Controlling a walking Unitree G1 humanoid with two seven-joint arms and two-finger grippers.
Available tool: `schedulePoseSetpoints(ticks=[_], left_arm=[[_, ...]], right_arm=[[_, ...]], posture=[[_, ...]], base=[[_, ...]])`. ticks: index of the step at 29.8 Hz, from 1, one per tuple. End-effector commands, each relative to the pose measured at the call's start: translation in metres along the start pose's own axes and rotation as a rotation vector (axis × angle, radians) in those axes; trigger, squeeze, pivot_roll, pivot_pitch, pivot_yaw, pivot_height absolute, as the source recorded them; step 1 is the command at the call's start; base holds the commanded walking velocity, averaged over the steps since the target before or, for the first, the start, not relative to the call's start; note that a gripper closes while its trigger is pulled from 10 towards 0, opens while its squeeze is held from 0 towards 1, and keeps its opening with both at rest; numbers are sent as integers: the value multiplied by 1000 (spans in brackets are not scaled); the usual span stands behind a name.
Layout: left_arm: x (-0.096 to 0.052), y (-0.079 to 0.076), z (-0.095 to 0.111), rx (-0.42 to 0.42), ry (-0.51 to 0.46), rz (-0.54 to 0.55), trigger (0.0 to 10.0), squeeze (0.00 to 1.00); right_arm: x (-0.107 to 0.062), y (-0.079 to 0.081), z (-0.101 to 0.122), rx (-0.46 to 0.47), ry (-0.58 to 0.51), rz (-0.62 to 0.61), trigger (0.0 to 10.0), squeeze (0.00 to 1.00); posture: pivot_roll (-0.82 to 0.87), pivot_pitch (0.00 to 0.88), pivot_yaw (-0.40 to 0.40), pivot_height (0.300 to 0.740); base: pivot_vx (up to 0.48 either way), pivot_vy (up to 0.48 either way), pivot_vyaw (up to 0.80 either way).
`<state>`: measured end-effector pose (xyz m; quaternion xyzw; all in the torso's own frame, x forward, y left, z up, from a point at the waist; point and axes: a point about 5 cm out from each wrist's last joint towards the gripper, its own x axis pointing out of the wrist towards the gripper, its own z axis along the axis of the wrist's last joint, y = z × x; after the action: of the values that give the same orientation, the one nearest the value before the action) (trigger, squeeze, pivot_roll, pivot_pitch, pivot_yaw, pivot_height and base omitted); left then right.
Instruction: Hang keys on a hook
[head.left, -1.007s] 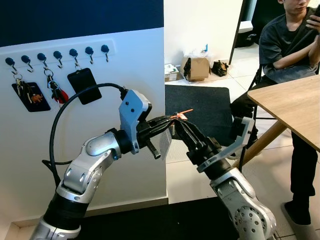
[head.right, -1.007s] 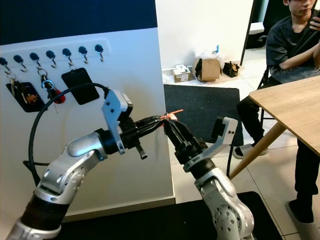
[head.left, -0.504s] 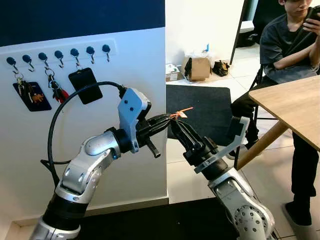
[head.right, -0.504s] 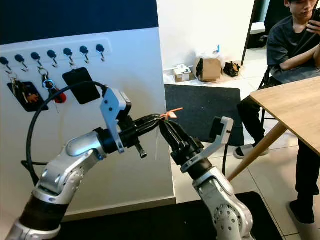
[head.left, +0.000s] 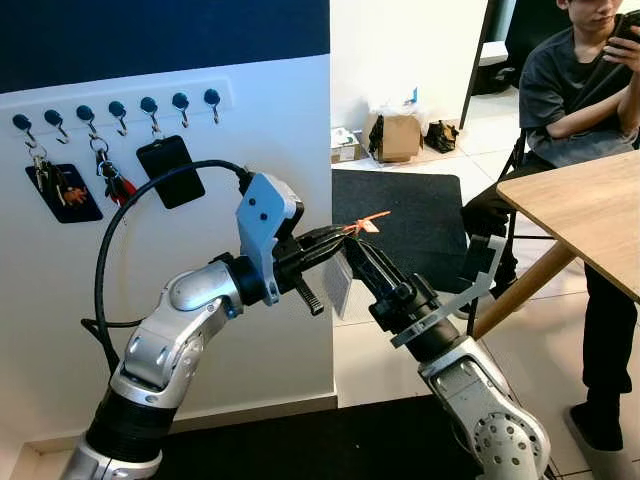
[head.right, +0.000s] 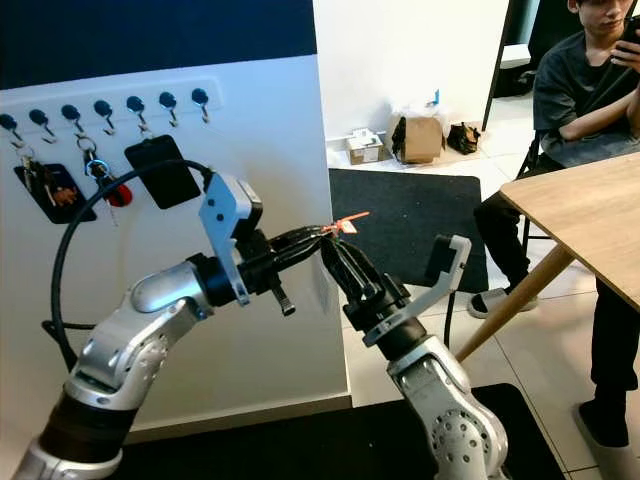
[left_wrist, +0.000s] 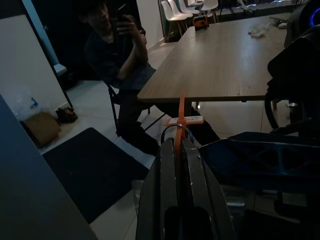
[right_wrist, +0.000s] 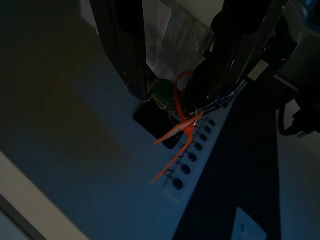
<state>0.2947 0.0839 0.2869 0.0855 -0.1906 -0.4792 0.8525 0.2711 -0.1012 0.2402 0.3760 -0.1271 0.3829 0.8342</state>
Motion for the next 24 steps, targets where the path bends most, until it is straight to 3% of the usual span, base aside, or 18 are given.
schedulePoseSetpoints(ticks=[1,11,16,24], left_arm=[[0,-7,-12,-46,38,-22,10000,0],[1,-4,-14,-43,45,2,10000,0],[1,3,-12,-45,33,42,10000,0],[0,7,-8,-53,21,50,10000,0]], right_arm=[[3,19,-2,7,22,116,10000,0],[-8,7,-9,-46,82,44,10000,0],[-33,-16,-20,-86,165,-74,10000,0],[-38,-17,-22,-81,169,-92,10000,0]], posture=[[18,184,94,740],[15,186,90,740],[10,190,93,740],[8,193,99,740]], base=[[0,0,0],[0,0,0],[0,0,0],[0,0,0]])
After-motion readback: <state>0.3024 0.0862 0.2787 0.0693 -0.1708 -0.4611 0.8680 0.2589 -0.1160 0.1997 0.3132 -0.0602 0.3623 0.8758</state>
